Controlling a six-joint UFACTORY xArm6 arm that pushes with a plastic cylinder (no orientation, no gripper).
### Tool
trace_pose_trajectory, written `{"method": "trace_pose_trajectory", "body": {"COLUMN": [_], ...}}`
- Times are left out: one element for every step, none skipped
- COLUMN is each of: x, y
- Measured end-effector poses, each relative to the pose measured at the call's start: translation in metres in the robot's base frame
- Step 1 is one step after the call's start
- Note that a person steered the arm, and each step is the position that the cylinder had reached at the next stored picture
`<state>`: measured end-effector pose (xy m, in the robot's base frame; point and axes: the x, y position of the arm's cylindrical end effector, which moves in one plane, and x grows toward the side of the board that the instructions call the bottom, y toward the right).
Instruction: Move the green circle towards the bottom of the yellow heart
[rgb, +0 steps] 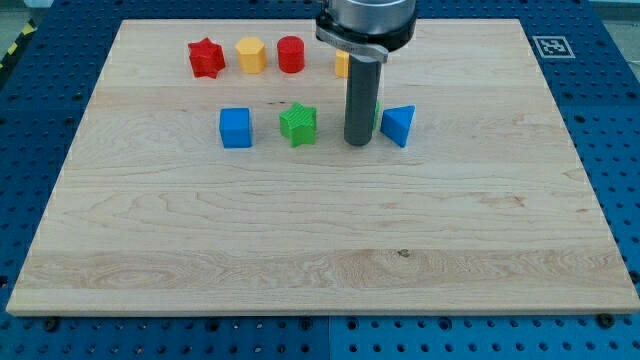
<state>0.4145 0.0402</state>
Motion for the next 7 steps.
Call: {"method": "trace_pose_trajectory", "body": {"x": [-0.021,-0.026,-0.026,-0.042,-0.054,-0.055,-0.055], "y": [0.000,0.011,0.040,0.049,0.049,0.037,0.006]}}
